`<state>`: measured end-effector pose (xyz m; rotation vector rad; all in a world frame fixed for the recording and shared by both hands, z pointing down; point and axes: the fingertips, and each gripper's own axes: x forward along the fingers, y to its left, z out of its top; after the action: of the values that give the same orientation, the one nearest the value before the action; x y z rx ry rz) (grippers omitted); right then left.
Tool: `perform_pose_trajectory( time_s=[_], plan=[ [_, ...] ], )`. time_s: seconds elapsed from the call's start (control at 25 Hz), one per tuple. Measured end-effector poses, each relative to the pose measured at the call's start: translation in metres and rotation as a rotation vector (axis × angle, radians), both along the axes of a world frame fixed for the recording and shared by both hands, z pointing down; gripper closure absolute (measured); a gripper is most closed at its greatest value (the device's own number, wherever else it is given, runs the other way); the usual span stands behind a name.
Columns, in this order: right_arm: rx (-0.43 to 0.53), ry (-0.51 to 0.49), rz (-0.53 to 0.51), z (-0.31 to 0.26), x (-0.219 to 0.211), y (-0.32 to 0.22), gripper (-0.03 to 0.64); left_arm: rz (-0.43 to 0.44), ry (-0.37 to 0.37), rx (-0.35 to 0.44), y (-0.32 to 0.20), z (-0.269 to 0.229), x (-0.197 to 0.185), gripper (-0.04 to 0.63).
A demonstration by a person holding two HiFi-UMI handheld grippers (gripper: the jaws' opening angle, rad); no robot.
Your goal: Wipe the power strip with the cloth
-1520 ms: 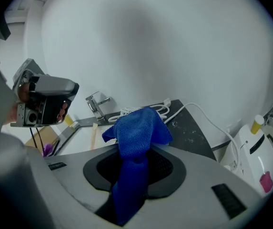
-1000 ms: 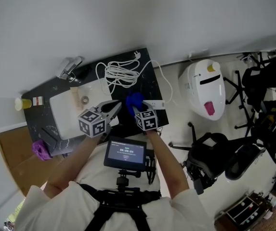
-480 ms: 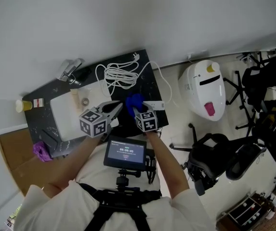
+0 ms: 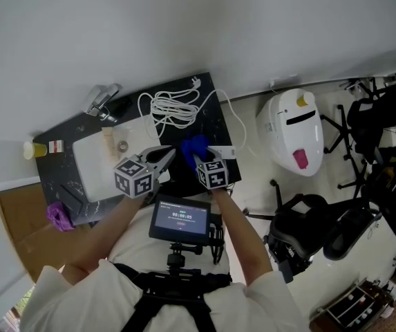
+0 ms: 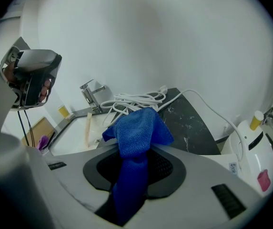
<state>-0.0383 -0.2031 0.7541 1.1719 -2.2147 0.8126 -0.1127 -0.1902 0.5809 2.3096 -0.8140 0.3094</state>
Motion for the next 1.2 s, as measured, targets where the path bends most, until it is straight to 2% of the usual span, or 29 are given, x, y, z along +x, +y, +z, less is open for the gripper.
perform_pose_trajectory(
  time_s=[1.2],
  plan=[
    [0.005, 0.01, 0.085, -0.003, 0.056, 0.003, 0.514, -0.004, 0.005, 0.012, 0.01, -0.009, 0.009, 0.588]
  ],
)
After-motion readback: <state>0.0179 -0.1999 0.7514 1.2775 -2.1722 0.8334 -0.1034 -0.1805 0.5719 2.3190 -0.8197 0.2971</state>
